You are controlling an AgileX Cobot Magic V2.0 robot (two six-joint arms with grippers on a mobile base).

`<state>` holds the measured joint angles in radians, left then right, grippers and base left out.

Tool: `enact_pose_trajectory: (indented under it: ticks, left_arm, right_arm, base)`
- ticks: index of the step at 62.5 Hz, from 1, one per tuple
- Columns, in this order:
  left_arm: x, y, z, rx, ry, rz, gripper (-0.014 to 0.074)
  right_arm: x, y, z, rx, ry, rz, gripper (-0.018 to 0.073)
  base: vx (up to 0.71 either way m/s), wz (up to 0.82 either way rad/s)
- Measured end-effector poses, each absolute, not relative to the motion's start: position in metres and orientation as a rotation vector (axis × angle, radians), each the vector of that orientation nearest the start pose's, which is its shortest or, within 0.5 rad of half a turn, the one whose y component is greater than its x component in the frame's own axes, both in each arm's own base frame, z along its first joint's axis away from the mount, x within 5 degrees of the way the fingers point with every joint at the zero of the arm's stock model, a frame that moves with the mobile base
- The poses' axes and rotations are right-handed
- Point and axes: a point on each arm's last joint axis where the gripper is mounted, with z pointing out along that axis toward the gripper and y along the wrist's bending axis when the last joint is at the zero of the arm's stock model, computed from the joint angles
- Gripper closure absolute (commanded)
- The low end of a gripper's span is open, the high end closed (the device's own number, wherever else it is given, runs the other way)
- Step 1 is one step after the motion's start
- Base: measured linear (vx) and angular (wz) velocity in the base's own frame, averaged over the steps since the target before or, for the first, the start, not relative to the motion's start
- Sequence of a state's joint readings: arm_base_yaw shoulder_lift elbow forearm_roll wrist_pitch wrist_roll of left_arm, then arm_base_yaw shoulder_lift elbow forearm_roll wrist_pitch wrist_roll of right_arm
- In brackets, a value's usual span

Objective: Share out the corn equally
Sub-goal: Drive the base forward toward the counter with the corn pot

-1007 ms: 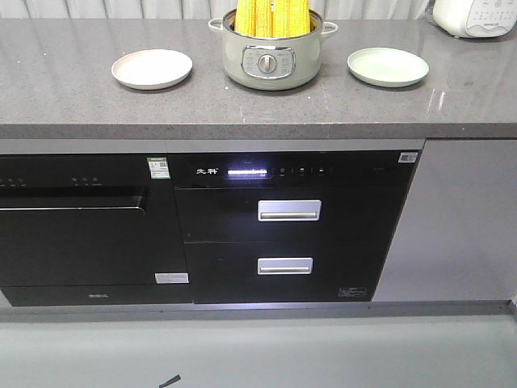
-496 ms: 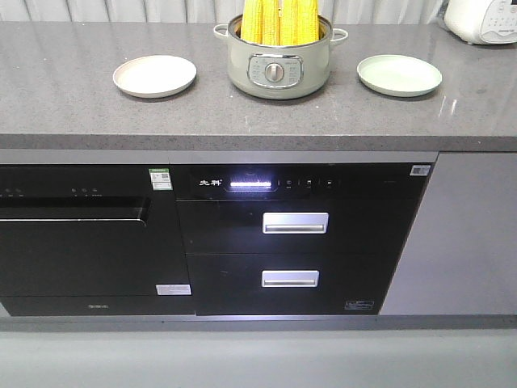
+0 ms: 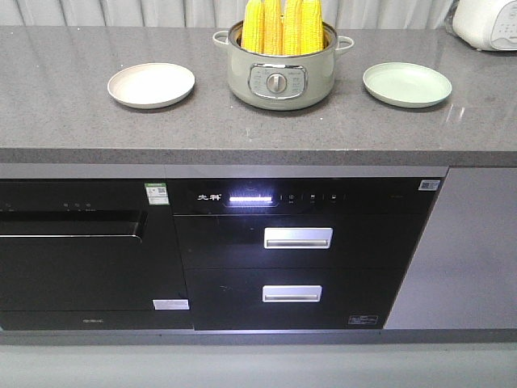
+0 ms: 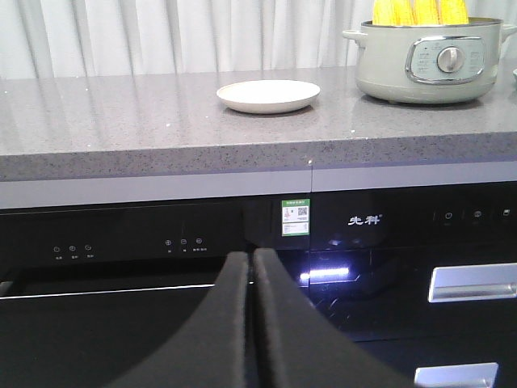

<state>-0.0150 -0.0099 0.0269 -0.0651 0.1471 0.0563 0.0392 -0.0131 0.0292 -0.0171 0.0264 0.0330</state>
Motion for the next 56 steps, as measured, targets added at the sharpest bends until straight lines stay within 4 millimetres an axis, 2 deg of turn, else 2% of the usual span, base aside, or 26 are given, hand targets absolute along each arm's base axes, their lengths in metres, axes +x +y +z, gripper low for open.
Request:
enact_pose_trajectory:
  ticks: [56]
  left_arm:
    - [0.0565,-0.0017,0.1913,0.013,1.647,-0.025,0.0603]
  right_arm:
    - [0.0565,0.0022,0.2016,-0.017,1.526,0.044,0.0564]
  base:
    - [0.08,-0.01]
